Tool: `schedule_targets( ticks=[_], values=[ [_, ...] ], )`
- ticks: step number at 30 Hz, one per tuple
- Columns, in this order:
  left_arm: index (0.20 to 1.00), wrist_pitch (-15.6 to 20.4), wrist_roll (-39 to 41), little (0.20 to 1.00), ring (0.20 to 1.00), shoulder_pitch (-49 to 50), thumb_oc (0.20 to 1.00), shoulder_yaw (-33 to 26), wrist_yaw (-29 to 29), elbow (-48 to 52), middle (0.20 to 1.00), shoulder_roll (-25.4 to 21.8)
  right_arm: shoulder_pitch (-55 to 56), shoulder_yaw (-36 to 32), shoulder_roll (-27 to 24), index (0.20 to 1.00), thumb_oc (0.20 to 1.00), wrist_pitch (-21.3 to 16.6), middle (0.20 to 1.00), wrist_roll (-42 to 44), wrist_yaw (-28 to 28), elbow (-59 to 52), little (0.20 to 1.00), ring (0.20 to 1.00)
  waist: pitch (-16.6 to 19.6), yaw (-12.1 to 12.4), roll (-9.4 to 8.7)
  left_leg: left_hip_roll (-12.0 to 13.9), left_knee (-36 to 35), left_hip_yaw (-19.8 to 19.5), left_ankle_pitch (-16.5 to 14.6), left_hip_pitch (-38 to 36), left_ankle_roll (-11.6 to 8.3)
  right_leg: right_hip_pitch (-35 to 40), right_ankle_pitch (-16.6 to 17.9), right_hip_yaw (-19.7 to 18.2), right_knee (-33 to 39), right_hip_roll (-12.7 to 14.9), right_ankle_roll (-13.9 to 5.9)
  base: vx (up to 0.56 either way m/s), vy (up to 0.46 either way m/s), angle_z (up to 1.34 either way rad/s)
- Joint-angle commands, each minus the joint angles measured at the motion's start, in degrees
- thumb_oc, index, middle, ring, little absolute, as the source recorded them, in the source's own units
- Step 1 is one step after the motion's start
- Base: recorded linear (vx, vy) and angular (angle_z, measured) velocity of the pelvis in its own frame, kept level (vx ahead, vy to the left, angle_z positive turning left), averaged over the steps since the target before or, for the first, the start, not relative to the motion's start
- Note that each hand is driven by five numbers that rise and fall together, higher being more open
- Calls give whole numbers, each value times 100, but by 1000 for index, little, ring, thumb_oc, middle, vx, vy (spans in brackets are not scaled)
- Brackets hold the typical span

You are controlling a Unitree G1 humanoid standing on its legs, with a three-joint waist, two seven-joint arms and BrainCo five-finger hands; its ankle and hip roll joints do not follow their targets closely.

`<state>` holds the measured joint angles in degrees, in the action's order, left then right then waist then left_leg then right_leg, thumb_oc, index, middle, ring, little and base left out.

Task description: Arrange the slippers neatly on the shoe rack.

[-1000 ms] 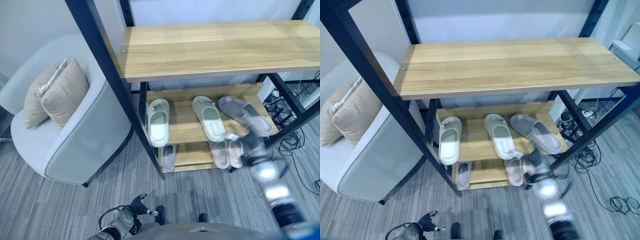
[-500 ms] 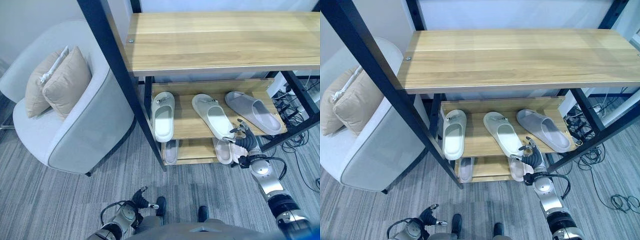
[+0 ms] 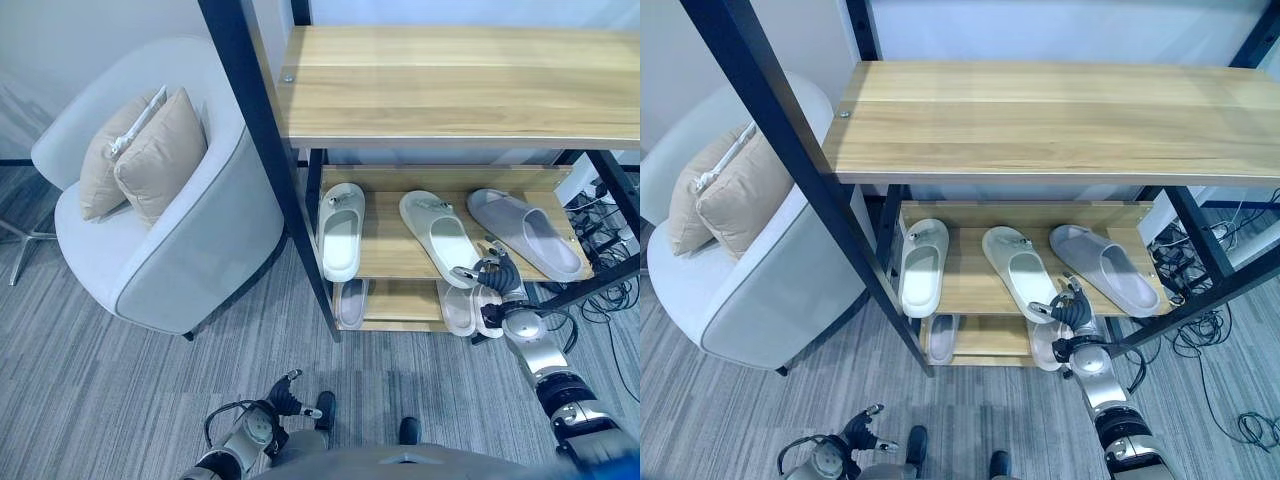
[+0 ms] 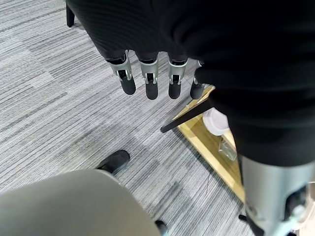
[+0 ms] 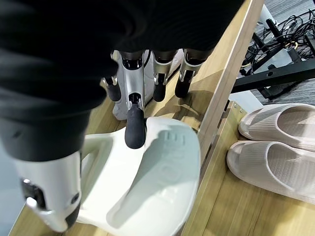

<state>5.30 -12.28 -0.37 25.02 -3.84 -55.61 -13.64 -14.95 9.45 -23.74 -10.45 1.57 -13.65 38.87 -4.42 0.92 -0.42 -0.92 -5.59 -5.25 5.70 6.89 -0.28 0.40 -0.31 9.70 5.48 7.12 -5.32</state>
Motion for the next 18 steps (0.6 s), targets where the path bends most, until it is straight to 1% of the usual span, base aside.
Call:
schedule_targets(
  ticks=[1, 2, 3, 4, 5, 11, 18],
  values=[
    [1000, 47, 74, 1000, 1000, -221, 1000, 250, 112, -32, 1000, -22, 82, 261, -44, 1000, 1000, 11, 1000, 166, 388, -151, 1000, 1000, -122, 285, 45, 177, 59, 258, -388, -10, -188, 245, -160, 96, -48, 153, -315, 24, 30, 17],
    [1000, 47, 65, 1000, 1000, -178, 1000, 238, 136, 119, 1000, -71, 120, 294, -11, 1000, 1000, 7, 1000, 171, 431, -254, 1000, 1000, -122, 299, 41, 170, 59, 240, -395, -16, -182, 260, -168, 116, -48, 159, -316, 20, 35, 7],
    [1000, 154, 30, 1000, 1000, -329, 1000, -24, -229, -1077, 1000, 90, 194, 374, 36, 1000, 1000, -44, 1000, 142, 457, -624, 1000, 1000, -122, 225, -2, 170, 59, 241, -404, -23, -196, 265, -177, 122, -48, 161, -316, 19, 30, 5],
    [1000, 152, 25, 1000, 1000, -392, 1000, -41, -346, -1395, 1000, 235, 234, 419, 61, 1000, 1000, -84, 1000, 124, 433, -747, 1000, 1000, -126, 198, -28, 168, 59, 238, -416, -25, -201, 273, -181, 131, -48, 160, -310, 10, 14, 6],
    [1000, 133, 72, 1000, 1000, -488, 1000, -80, -346, -1636, 1000, 308, 254, 491, 105, 1000, 1000, -128, 1000, 103, 446, -760, 1000, 1000, -124, 184, -56, 171, 59, 236, -422, -22, -207, 275, -188, 135, -48, 157, -304, 12, 13, 6],
    [1000, 140, 119, 1000, 1000, -590, 1000, -166, -359, -1732, 1000, 280, 239, 761, 226, 1000, 1000, -105, 1000, 49, 593, -1137, 1000, 1000, -141, 193, -116, 173, 59, 240, -429, 1, -206, 271, -190, 136, -48, 165, -303, 4, 19, 1],
    [1000, 122, 142, 1000, 1000, -602, 1000, -206, -352, -1790, 1000, 269, 162, 833, 262, 1000, 1000, -105, 1000, 33, 601, -1167, 1000, 1000, -135, 222, -137, 160, 59, 225, -439, 18, -200, 246, -187, 156, -48, 178, -308, 1, 5, 0]
  ],
)
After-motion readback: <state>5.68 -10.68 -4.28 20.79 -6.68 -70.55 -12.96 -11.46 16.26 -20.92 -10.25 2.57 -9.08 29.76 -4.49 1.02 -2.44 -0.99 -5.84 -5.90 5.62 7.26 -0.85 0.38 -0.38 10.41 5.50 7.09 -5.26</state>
